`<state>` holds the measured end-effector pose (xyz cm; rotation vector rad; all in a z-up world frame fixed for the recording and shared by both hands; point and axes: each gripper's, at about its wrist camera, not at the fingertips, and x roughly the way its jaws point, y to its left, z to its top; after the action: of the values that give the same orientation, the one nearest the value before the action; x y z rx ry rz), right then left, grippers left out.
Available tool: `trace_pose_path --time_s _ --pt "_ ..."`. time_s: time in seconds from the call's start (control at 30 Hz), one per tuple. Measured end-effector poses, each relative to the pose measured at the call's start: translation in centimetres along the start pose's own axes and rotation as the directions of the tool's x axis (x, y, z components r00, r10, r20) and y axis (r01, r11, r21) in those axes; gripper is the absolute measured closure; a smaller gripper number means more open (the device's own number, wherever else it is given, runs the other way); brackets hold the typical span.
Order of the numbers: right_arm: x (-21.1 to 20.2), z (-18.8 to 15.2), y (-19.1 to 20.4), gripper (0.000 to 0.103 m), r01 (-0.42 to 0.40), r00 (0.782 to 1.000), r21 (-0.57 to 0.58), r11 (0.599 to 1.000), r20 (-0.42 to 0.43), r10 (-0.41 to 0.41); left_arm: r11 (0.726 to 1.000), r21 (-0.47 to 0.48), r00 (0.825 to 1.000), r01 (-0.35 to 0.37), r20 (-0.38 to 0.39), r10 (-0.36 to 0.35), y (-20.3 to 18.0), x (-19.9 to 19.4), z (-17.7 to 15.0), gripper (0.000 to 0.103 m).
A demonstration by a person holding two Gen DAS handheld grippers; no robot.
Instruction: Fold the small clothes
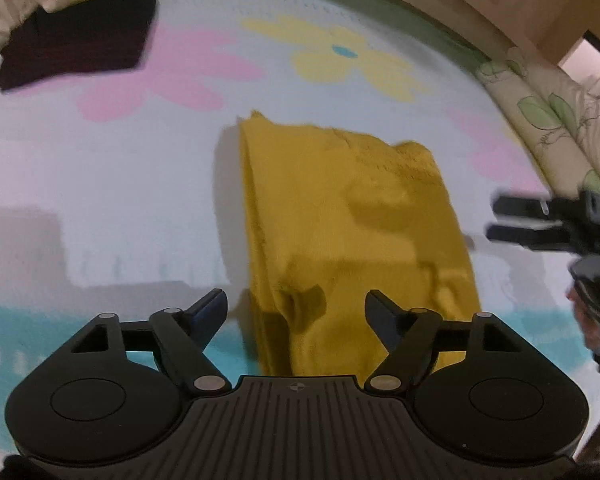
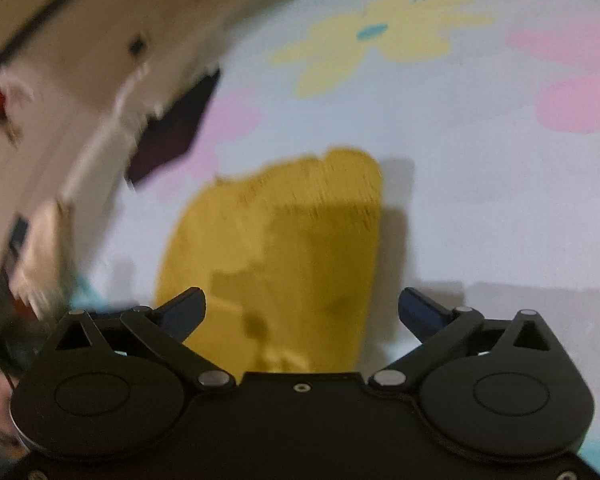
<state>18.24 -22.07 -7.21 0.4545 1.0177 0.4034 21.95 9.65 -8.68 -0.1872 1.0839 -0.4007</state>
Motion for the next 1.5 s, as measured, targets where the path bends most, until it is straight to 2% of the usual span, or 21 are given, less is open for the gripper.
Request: trace_pose_path --time_s 0.1,0.17,0.27,0.37,0.4,0.57,0.6,0.67,0.7,0.73,0.77,0.8,0.83,0.9,0.93,0.97,1.1,1.33,1.5 --pt "0.6 0.3 -0.8 0.000 -0.042 0.998 0.079 0.996 0.058 0.038 1.000 -0.012 0.999 0.018 -0.047 -0.019 0.4 1.4 -0.6 0.028" --pt "1.5 0.9 -1.2 0.000 -0.045 0.996 0.112 0.993 0.078 0.036 1.000 -0.008 0.997 0.028 -0.073 -0.029 0.3 2.2 -1.0 0.028" --pt "3.0 1.2 -2.0 0.000 -0.030 0.997 0.156 0.987 0.077 0.018 0.999 0.022 0.998 0.033 -0.058 -0.032 -0.2 2.5 -1.5 0.021" --pt "4.6 1.0 -2.6 0.000 -0.051 0.998 0.197 0.979 0.044 0.043 0.998 0.024 0.998 0.057 -0.043 -0.056 -0.4 3.1 -1.5 0.010" --pt "5.0 0.9 -2.7 0.000 -0.059 0.998 0.197 0.979 0.033 0.054 0.998 0.020 0.997 0.065 -0.040 -0.064 -0.4 3.3 -1.3 0.007" --pt "6.3 1.6 -1.4 0.001 -0.076 0.997 0.109 0.991 0.031 0.073 0.997 0.056 0.999 0.054 0.001 -0.054 -1.4 4.5 -0.7 0.006" --pt "6.4 1.6 -1.3 0.003 -0.077 0.997 0.100 0.992 0.037 0.074 0.997 0.067 0.999 0.047 0.006 -0.048 -1.7 4.6 -0.6 0.006" --pt "6.7 1.6 -1.0 0.019 -0.061 0.997 0.081 0.995 0.041 0.058 0.996 0.084 0.999 0.032 0.012 -0.033 -2.1 4.8 -0.6 0.007" --pt "6.8 1.6 -1.0 0.037 -0.041 0.998 0.072 0.997 0.040 0.038 0.996 0.090 1.000 0.025 0.014 -0.027 -2.3 4.8 -0.5 0.008" --pt "6.8 1.7 -0.9 0.043 -0.016 0.999 0.065 0.998 0.034 0.014 0.996 0.091 1.000 0.018 0.016 -0.020 -2.3 4.8 -0.4 0.010" --pt "6.8 1.7 -1.1 0.043 -0.019 0.999 0.067 0.998 0.031 0.017 0.996 0.088 1.000 0.006 0.020 -0.008 -2.4 4.7 -0.4 0.017" --pt "6.7 1.6 -1.3 0.048 -0.028 0.999 0.077 0.997 0.031 0.026 0.996 0.087 1.000 -0.006 0.029 0.004 -2.5 4.6 -0.4 0.034" --pt "6.6 1.7 -1.5 0.052 -0.027 0.999 0.083 0.996 0.032 0.024 0.996 0.086 0.999 -0.011 0.044 0.007 -2.5 4.3 -0.4 0.046" --pt "6.4 1.6 -1.5 0.054 -0.020 0.999 0.088 0.996 0.035 0.017 0.997 0.057 0.998 0.046 0.050 -0.049 -2.1 4.1 -0.2 0.079" --pt "6.3 1.6 -1.4 0.056 -0.014 0.999 0.083 0.996 0.038 0.011 0.997 0.019 0.996 0.070 0.050 -0.071 -2.0 4.0 -0.1 0.080" --pt "6.1 1.6 -1.1 0.057 -0.002 0.999 0.075 0.997 0.040 -0.001 0.998 0.002 0.997 0.061 0.056 -0.061 -2.1 3.9 0.0 0.081" --pt "5.0 1.6 0.3 0.060 0.024 0.998 0.034 0.999 0.065 -0.027 0.997 0.081 0.993 0.017 0.113 -0.027 -4.3 2.4 -0.2 0.083" --pt "-0.4 1.3 2.6 0.063 -0.025 0.991 0.008 1.000 0.134 0.024 0.991 0.099 0.981 0.087 0.164 -0.102 -7.5 -2.1 -1.2 0.083" --pt "-4.6 0.4 4.5 0.063 -0.015 0.988 -0.005 1.000 0.156 0.015 0.983 0.152 0.972 0.108 0.191 -0.136 -10.3 -5.6 -3.3 0.083"
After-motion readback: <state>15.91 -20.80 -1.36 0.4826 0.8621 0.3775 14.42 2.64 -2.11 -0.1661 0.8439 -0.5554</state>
